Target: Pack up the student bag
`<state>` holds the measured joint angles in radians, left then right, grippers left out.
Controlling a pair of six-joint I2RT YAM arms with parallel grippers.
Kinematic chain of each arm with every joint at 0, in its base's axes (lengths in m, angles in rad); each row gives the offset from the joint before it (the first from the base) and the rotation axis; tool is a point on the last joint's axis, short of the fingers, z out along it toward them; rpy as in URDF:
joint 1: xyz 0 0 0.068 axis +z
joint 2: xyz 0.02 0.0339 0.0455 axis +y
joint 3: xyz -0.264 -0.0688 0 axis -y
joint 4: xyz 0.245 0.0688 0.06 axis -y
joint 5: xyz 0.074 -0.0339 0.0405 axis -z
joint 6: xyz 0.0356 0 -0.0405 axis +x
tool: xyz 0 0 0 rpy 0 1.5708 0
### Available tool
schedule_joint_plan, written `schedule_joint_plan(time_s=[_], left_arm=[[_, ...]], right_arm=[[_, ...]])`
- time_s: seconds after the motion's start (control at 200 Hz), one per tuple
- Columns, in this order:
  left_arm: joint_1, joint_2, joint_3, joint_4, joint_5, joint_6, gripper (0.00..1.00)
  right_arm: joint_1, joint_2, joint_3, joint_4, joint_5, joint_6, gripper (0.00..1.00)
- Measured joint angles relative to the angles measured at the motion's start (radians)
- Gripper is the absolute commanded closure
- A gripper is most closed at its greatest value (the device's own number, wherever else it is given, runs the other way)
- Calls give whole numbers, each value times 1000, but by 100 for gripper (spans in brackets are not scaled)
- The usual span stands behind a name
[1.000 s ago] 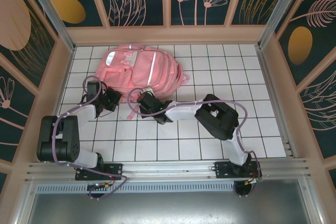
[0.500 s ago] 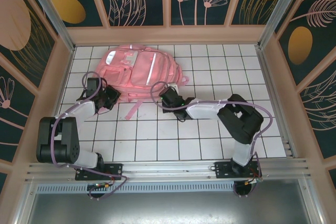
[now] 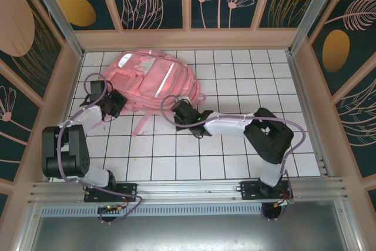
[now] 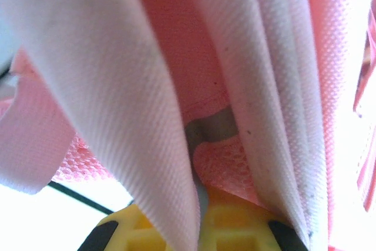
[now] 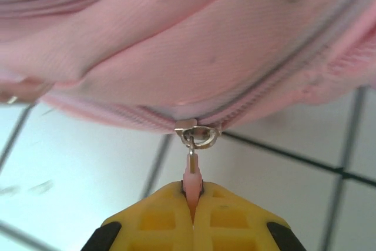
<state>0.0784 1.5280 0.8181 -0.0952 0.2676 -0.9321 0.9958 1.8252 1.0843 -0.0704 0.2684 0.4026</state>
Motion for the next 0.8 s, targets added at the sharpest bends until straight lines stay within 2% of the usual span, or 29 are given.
schedule_joint_plan(time_s=[0.215, 0.29, 0.365, 0.435, 0.665, 0.801], left_arm=[[88, 118, 121, -25, -18, 92, 99], [106, 143, 154, -31, -18, 114, 86], [118, 144, 162, -28, -24, 126, 68], [126, 133, 161, -29, -23, 123, 59], [122, -63, -1, 0, 40, 49, 55], [55, -204, -146, 38, 106, -43, 53]], right_arm=[[131, 130, 172, -35, -51, 4, 100], [150, 172, 231, -46, -72, 3, 100], [161, 205, 285, -51, -90, 2, 100], [166, 219, 308, -52, -97, -1, 100], [159, 220, 304, -49, -111, 0, 100], [153, 220, 283, -39, -118, 0, 100]])
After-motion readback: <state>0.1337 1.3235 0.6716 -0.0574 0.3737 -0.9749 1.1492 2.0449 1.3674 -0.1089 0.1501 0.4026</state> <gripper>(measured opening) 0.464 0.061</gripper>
